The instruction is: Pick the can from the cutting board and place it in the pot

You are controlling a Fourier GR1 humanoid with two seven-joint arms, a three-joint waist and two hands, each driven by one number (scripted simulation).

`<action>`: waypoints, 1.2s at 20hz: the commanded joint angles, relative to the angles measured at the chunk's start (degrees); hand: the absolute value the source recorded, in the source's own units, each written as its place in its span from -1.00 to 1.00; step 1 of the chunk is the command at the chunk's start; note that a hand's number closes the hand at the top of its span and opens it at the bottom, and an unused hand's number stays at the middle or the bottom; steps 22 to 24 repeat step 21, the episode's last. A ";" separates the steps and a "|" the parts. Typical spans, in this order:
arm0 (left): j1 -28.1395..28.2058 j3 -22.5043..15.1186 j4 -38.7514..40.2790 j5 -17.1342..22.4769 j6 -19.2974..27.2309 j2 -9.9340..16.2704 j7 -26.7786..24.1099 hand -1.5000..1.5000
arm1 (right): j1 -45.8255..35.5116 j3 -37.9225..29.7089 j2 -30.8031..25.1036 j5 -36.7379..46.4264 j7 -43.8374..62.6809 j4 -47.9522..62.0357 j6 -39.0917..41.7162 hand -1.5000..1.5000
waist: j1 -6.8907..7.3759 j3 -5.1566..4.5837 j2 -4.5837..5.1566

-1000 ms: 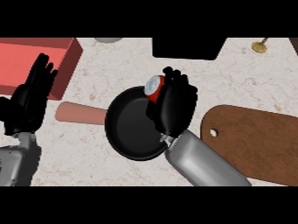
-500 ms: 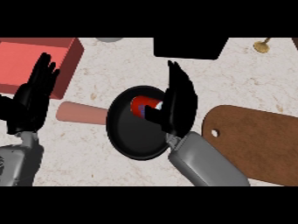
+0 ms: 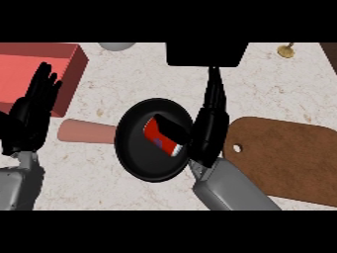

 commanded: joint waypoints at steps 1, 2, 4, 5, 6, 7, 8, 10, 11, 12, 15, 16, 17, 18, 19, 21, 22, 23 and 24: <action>0.66 1.14 -0.03 -0.59 1.27 0.02 -0.22 0.00 | 7.39 3.45 0.36 3.38 6.42 -5.57 -9.99 -1.00 | -1.80 -0.06 -0.36; 1.71 2.97 0.04 2.06 -1.65 1.59 -0.70 0.00 | 5.21 1.44 0.37 2.18 5.50 -6.71 -7.45 -1.00 | -1.56 -0.08 -0.25; 0.48 3.11 -1.91 1.48 -0.73 2.36 2.36 0.00 | 10.85 3.05 0.37 4.82 5.42 -13.40 -5.51 -1.00 | -2.19 -0.07 -0.47; 2.72 2.44 -1.02 1.55 -1.51 0.96 -1.10 0.00 | 12.07 5.37 0.37 5.29 7.02 -13.55 -7.48 -1.00 | -1.93 -0.09 -0.37; 0.73 2.98 -0.69 0.35 -0.01 1.68 0.91 0.00 | 17.68 5.88 0.37 6.23 3.22 -15.60 -7.33 -1.00 | -2.31 -0.06 -0.31; 5.79 1.93 -5.33 0.60 -0.64 0.84 1.01 0.00 | 15.67 4.75 0.37 5.24 3.84 -15.58 -6.28 -1.00 | -1.62 -0.06 -0.30; 3.91 1.47 -3.52 -0.42 0.45 -0.20 -0.57 0.00 | 22.09 6.24 -0.47 5.49 0.71 -20.23 -6.25 -1.00 | -2.24 -0.06 -0.30; 3.33 -0.82 -3.62 -2.77 2.58 -2.43 -0.14 0.00 | 25.32 7.39 -0.32 6.50 0.00 -23.93 -4.88 -1.00 | -2.21 -0.06 -0.25; 1.98 2.43 -1.77 -0.13 -0.27 0.57 0.50 0.00 | 27.34 7.73 -2.26 5.86 -0.18 -28.47 -2.47 -1.00 | -2.22 -0.07 -0.22; 2.06 3.09 -0.92 0.77 -1.57 1.05 0.23 0.00 | 27.41 7.61 -6.89 0.87 -2.10 -29.65 -3.53 -1.00 | -2.03 -0.06 -0.15; 1.36 2.52 1.03 -0.76 -0.76 -0.63 -1.69 0.00 | 29.94 8.53 -5.14 2.50 -4.24 -31.44 -2.84 -1.00 | -1.98 -0.07 -0.10; 2.31 1.90 -0.85 -1.37 -0.48 -0.35 0.13 0.00 | 33.93 8.92 -8.07 2.98 -4.05 -32.94 -3.08 -1.00 | -2.04 -0.06 -0.13; 3.17 1.73 1.62 -1.62 -0.57 -2.31 -5.16 0.00 | 32.11 8.22 -4.60 4.04 -4.07 -33.50 -0.61 -1.00 | -1.97 -0.08 -0.11; 1.43 3.11 -6.51 -0.46 -0.27 1.24 4.82 0.00 | 34.14 9.17 -6.13 3.29 -4.70 -32.45 -3.15 -1.00 | -1.81 -0.05 -0.18; 0.69 3.46 -1.17 -0.65 -0.90 0.36 0.50 0.00 | 38.02 11.23 -8.16 3.95 -5.45 -36.53 -3.08 -1.00 | -2.07 -0.06 -0.15; 1.58 2.85 -4.27 -1.23 -0.18 -0.19 2.58 0.00 | 39.03 10.91 -7.78 3.81 -6.12 -38.36 -1.86 -1.00 | -1.96 -0.06 -0.17; 1.58 2.85 -4.27 -1.23 -0.18 -0.19 2.58 0.00 | 39.03 10.91 -7.78 3.81 -6.12 -38.36 -1.86 -1.00 | -1.96 -0.06 -0.17; 1.58 2.85 -4.27 -1.23 -0.18 -0.19 2.58 0.00 | 39.03 10.91 -7.78 3.81 -6.12 -38.36 -1.86 -1.00 | -1.96 -0.06 -0.17; 1.58 2.85 -4.27 -1.23 -0.18 -0.19 2.58 0.00 | 39.03 10.91 -7.78 3.81 -6.12 -38.36 -1.86 -1.00 | -1.96 -0.06 -0.17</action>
